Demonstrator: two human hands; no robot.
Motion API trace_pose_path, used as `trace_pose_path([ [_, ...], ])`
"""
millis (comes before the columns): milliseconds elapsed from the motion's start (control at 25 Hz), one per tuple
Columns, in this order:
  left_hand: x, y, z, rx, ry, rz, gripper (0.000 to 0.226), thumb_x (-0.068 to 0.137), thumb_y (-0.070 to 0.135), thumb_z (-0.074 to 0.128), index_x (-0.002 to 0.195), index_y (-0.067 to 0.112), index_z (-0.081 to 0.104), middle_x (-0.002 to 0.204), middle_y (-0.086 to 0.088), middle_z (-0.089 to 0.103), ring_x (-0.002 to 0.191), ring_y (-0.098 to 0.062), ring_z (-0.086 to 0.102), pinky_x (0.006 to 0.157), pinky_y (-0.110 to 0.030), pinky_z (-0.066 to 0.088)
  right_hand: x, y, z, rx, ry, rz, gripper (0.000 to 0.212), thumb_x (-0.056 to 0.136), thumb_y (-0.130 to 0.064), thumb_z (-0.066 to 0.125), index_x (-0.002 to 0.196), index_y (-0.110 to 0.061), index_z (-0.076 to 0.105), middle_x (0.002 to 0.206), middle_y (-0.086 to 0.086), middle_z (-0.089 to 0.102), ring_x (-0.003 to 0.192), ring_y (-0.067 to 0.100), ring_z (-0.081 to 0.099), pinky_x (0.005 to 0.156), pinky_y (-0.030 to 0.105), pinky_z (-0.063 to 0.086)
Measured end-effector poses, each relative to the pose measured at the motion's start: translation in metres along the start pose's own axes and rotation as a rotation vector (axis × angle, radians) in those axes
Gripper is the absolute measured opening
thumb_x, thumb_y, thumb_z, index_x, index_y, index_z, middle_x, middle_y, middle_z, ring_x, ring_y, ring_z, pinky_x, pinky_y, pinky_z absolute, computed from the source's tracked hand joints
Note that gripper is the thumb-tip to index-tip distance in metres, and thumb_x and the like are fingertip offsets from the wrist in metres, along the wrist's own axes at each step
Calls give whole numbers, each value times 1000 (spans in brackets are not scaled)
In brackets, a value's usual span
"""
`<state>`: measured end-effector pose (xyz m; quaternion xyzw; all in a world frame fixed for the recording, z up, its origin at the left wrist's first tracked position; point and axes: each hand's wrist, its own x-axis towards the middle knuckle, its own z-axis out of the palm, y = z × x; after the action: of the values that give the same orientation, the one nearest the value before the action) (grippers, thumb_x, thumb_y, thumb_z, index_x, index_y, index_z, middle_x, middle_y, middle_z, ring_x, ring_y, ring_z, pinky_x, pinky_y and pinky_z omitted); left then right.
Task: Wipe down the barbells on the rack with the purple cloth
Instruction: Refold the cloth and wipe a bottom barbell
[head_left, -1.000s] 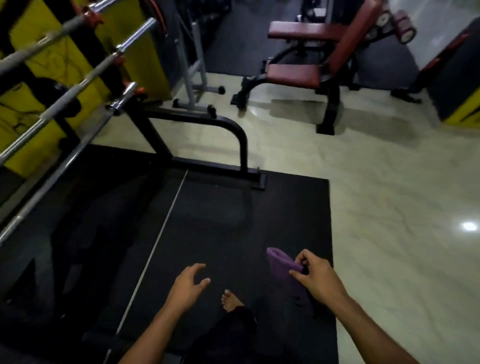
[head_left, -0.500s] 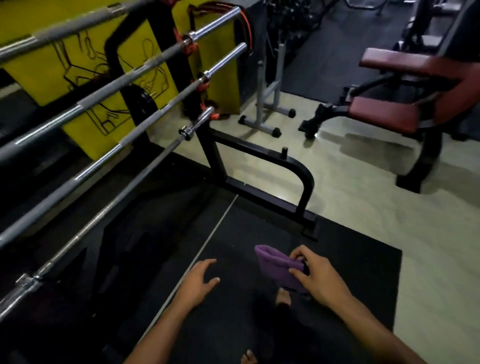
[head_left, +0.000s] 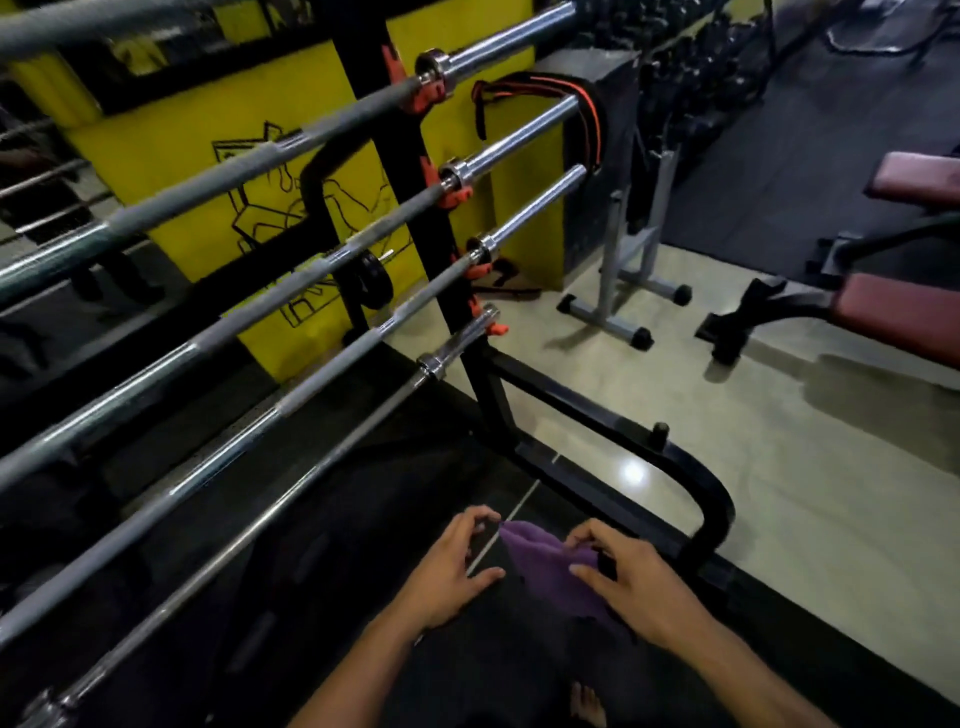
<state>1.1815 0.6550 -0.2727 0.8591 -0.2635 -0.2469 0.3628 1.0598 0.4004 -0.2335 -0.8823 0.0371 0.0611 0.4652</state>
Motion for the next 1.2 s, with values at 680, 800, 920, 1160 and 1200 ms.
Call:
trace_pose_path([
  [680,227,-9,-162,-134,111,51,8,93,29,68,90,28,61,96,12,69,93,-9,65,87,-36,53,309,-11,-108,-117,37,83,16,82,-28,82,84,-35,67,85,-19,71,80,4,68,72,34,59],
  [800,279,0,-176,-145,117,116,15,94,23,67,102,35,64,99,16,68,96,-6,65,85,-26,53,338,0,-122,-148,204,3,15,89,-26,75,89,-38,66,92,-22,67,87,4,65,74,30,56],
  [920,332,17,-180,-58,147,206,30,95,29,64,125,31,66,110,21,64,104,5,60,90,-14,47,358,19,-130,-94,401,80,19,89,-20,74,93,-35,64,90,-19,65,83,6,59,68,24,48],
  [1160,450,55,-204,63,180,223,20,91,34,56,106,28,68,104,14,63,97,-5,61,86,-30,53,427,33,-153,308,703,392,39,90,-22,74,120,-30,50,110,-7,62,81,6,63,64,21,51],
  [1200,468,61,-211,51,192,219,19,91,34,57,105,27,69,104,14,63,97,-5,61,83,-31,54,437,36,-157,453,731,474,39,91,-28,72,122,-27,49,115,-1,62,88,10,64,68,27,54],
])
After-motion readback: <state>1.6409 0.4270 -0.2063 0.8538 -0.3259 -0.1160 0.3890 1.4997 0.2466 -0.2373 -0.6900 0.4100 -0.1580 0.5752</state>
